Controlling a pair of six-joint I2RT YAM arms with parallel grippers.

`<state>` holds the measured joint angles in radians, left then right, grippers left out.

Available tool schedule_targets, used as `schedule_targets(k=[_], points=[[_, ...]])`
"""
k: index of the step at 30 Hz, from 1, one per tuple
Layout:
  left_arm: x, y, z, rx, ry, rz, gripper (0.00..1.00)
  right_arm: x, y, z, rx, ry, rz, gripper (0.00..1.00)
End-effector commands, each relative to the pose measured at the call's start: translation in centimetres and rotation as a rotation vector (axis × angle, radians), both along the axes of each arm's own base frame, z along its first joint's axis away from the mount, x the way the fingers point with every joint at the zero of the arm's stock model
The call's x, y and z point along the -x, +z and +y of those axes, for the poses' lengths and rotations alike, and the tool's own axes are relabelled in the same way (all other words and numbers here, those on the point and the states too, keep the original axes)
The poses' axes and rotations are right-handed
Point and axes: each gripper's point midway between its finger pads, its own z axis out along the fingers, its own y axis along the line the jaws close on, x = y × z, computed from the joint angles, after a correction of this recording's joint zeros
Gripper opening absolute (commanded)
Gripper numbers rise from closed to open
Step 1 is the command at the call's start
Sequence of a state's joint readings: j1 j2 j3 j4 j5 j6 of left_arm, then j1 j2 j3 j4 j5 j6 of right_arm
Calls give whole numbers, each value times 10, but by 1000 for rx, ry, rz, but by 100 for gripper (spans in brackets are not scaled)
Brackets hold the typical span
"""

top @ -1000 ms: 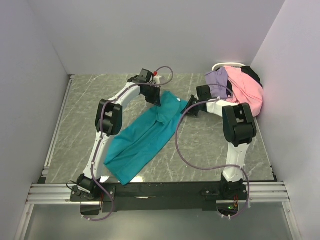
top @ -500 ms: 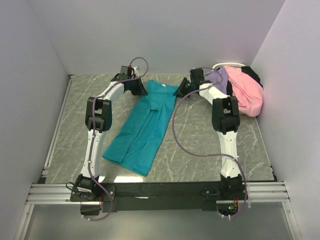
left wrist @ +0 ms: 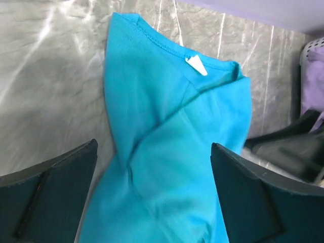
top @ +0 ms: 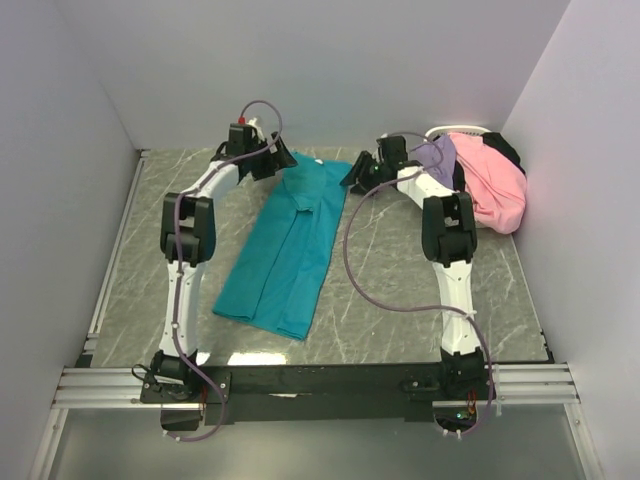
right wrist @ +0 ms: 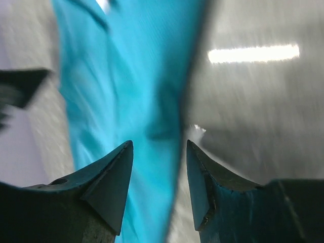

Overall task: Fold and stack the t-shirts
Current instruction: Fold the tshirt

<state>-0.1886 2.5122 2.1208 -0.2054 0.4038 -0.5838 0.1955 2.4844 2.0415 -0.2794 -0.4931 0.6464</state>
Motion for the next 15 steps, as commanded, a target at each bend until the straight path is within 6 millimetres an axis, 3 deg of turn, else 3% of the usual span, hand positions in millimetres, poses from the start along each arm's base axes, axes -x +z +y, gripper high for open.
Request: schedule_targets(k=[1, 3, 4, 5, 7, 8, 9, 10, 11, 12, 13, 14, 15], points=[[2, 94, 23, -55, 74, -182, 99, 27, 74, -6, 29, 23, -162, 54], [17, 104, 36, -101, 124, -154, 100, 47, 77, -5, 34, 36, -152, 54], [26, 104, 40, -115, 142, -130, 99, 68, 79, -6, 34, 43, -142, 54], [49, 99, 46, -135, 155, -73, 99, 78, 79, -6, 40, 38, -129, 54], [72, 95, 57, -181, 221, -45, 99, 115, 78, -1, 41, 65, -95, 54], [101, 84, 65, -197, 244, -5, 99, 126, 74, -2, 59, 60, -79, 54], [115, 81, 66, -170, 272, 16, 100, 142, 84, 5, 56, 82, -91, 54], [145, 48, 74, -196, 279, 95, 99, 165, 66, 6, 63, 103, -44, 54], [160, 60, 80, -193, 307, 81, 99, 180, 62, 9, 65, 123, -28, 54], [177, 51, 83, -194, 327, 116, 99, 192, 70, 10, 69, 123, -45, 54], [206, 23, 91, -230, 338, 188, 99, 219, 52, 14, 83, 153, 6, 54], [220, 34, 92, -197, 362, 186, 100, 231, 49, 16, 83, 169, 13, 54], [233, 29, 99, -215, 390, 196, 99, 242, 53, 18, 78, 169, 4, 54]])
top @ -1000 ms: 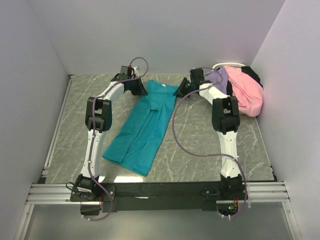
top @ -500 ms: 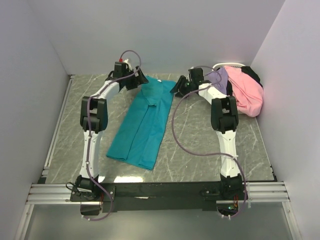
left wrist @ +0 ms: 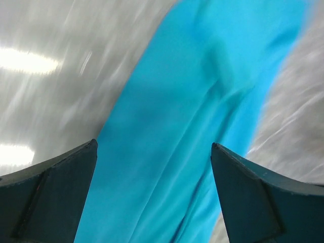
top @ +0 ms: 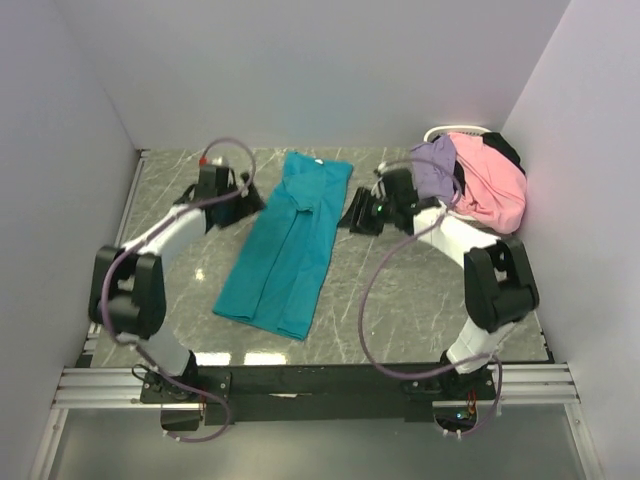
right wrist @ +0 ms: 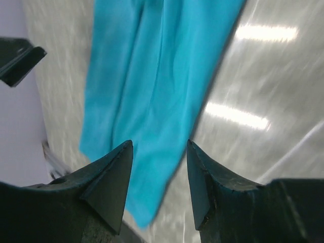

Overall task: Fold and stack the t-shirts
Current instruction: Fold the tshirt

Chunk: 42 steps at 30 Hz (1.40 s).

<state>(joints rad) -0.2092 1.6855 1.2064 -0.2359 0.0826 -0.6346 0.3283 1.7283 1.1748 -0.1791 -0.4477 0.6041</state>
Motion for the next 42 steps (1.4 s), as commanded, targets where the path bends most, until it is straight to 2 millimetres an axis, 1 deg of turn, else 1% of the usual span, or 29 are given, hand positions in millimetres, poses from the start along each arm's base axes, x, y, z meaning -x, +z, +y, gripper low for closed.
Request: schedule_targets(k=[1, 2, 3, 4, 5, 6, 7, 8, 9, 10, 12, 14, 17, 18, 19, 20, 21, 23, 24, 27, 30, 35, 37, 38, 39, 42], points=[[76, -46, 26, -38, 133, 139, 99, 69, -28, 9, 41, 64, 62, 54], [84, -34, 29, -23, 166, 108, 99, 79, -31, 11, 42, 71, 67, 54], [94, -36, 30, -22, 172, 116, 99, 88, -26, 13, 31, 73, 59, 54], [111, -48, 33, -36, 174, 149, 100, 102, -37, 12, 37, 76, 83, 54], [117, -40, 40, -43, 206, 123, 99, 114, -38, 19, 25, 90, 92, 54], [124, -41, 43, -49, 216, 125, 99, 121, -35, 21, 12, 98, 81, 54], [136, -42, 47, -51, 223, 129, 99, 130, -43, 19, 24, 93, 96, 54], [140, -42, 48, -46, 237, 127, 99, 140, -44, 24, 20, 100, 102, 54], [149, -48, 49, -42, 235, 140, 99, 147, -47, 24, 15, 100, 98, 54], [152, -43, 49, -35, 233, 123, 99, 153, -49, 25, 8, 109, 105, 54], [157, -46, 53, -41, 250, 124, 99, 163, -53, 31, -4, 114, 114, 54], [162, -52, 55, -48, 257, 144, 99, 175, -56, 40, -12, 134, 135, 54], [173, -66, 55, -43, 262, 189, 99, 187, -61, 50, -2, 148, 165, 54], [176, -70, 56, -42, 268, 199, 99, 194, -63, 59, 5, 171, 170, 54], [182, -78, 57, -43, 269, 216, 99, 196, -60, 66, -8, 186, 157, 54], [185, -81, 56, -34, 274, 223, 99, 198, -63, 70, -5, 184, 167, 54], [190, -87, 57, -32, 277, 235, 99, 204, -61, 78, -10, 205, 163, 54], [193, -90, 57, -22, 285, 235, 99, 207, -67, 84, -2, 202, 178, 55], [196, -93, 57, -25, 285, 242, 99, 208, -66, 88, -4, 205, 177, 55], [199, -98, 62, -48, 295, 250, 99, 215, -71, 94, 6, 197, 193, 55], [198, -101, 60, -43, 289, 257, 99, 222, -74, 101, 4, 202, 206, 55], [204, -110, 57, -33, 286, 295, 99, 235, -81, 116, -11, 238, 240, 55], [207, -114, 56, -25, 283, 302, 99, 236, -80, 123, -32, 252, 243, 55], [208, -115, 55, -21, 282, 305, 99, 237, -85, 124, -28, 255, 257, 55], [212, -117, 53, -13, 275, 315, 99, 238, -85, 128, -35, 263, 260, 55], [220, -121, 48, 9, 268, 329, 99, 243, -88, 132, -48, 276, 277, 48]])
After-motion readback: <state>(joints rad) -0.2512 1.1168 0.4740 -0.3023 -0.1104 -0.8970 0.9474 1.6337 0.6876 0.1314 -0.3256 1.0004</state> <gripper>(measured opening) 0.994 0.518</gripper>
